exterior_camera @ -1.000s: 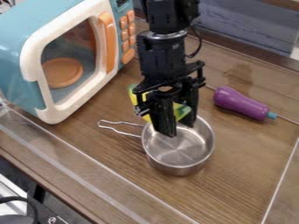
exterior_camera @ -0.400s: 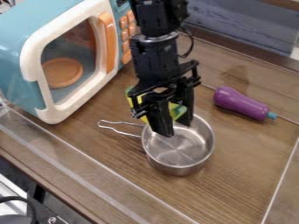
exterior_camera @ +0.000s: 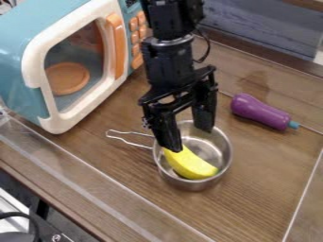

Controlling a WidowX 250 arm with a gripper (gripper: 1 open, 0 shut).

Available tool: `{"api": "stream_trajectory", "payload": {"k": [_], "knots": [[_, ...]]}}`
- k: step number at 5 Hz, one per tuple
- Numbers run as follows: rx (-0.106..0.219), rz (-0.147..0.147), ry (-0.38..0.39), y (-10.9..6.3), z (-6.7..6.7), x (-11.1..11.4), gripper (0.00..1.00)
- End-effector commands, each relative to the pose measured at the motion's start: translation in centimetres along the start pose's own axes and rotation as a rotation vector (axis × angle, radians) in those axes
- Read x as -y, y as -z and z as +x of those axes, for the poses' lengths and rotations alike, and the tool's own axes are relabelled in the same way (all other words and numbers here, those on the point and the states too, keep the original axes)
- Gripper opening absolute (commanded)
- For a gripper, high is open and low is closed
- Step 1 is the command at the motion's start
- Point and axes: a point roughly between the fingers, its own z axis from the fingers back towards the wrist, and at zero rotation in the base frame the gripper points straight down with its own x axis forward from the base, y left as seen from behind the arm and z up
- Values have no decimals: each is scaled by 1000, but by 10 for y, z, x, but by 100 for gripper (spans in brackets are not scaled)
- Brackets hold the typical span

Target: Put the banana in the silver pot

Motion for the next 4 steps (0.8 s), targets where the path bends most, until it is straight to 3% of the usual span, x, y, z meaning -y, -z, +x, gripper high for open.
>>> {"api": "stream_trajectory", "payload": {"k": [1, 4], "knots": [[2, -31, 32, -10, -1, 10, 100], [-27, -27, 75, -8, 3, 18, 100]]}}
